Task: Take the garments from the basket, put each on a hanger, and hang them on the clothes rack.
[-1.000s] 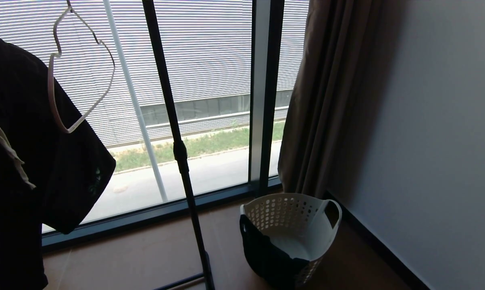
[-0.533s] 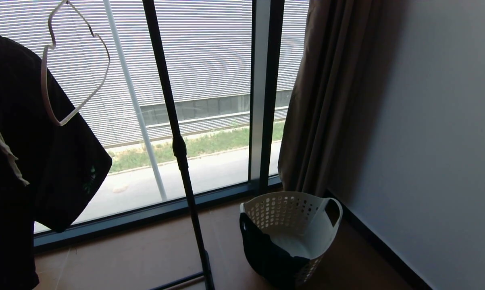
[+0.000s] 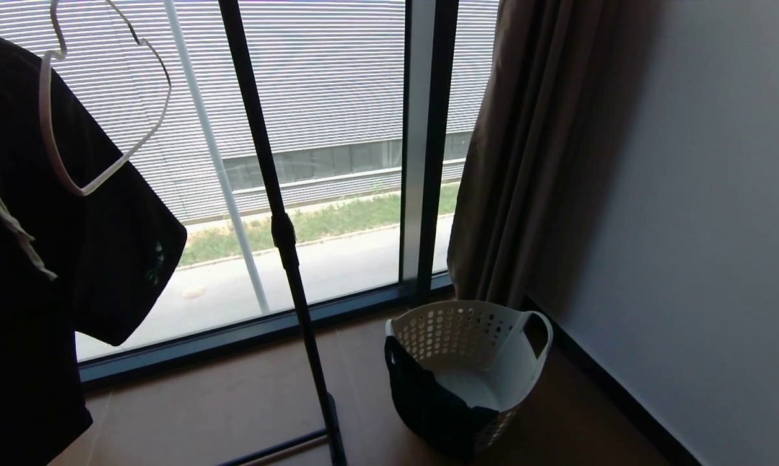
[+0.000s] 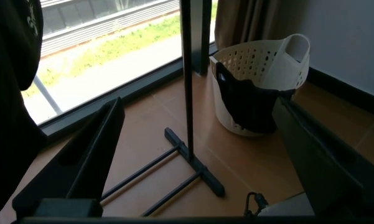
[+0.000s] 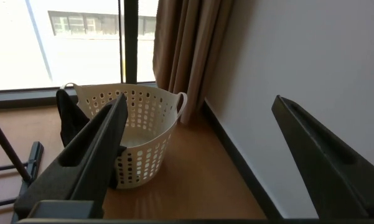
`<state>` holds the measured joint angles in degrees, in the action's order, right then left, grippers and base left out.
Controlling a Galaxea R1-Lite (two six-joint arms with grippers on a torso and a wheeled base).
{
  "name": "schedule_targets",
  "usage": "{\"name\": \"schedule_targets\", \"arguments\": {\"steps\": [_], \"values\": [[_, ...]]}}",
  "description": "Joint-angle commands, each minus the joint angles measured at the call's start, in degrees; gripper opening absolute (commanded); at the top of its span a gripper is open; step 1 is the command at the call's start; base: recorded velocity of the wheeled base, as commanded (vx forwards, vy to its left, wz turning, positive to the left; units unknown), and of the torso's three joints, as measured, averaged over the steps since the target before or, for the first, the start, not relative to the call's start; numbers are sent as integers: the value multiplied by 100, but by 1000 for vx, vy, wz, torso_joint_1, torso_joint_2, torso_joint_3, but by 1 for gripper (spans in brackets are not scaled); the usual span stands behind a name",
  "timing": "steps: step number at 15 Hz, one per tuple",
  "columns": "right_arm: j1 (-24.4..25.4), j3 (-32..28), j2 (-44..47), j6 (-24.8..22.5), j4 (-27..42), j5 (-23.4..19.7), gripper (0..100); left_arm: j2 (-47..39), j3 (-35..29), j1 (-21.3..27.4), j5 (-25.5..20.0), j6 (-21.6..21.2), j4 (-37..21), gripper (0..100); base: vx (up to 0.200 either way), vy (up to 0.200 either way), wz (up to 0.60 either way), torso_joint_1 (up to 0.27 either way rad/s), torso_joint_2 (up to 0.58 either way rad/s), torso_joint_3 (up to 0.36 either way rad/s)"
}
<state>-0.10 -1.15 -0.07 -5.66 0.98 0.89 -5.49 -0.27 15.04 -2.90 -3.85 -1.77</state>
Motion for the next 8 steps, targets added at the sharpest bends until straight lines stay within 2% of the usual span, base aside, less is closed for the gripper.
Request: {"name": "schedule_targets", "arguments": {"steps": [1, 8], "values": [[1, 0, 7, 3, -1, -1, 100, -14, 0, 7, 0, -1, 1, 100, 0, 0, 0, 7, 2, -188], [1, 0, 7, 56, -10, 25, 100, 4, 0, 43, 0, 42, 1, 100, 0, 0, 0, 3, 4, -196]]}}
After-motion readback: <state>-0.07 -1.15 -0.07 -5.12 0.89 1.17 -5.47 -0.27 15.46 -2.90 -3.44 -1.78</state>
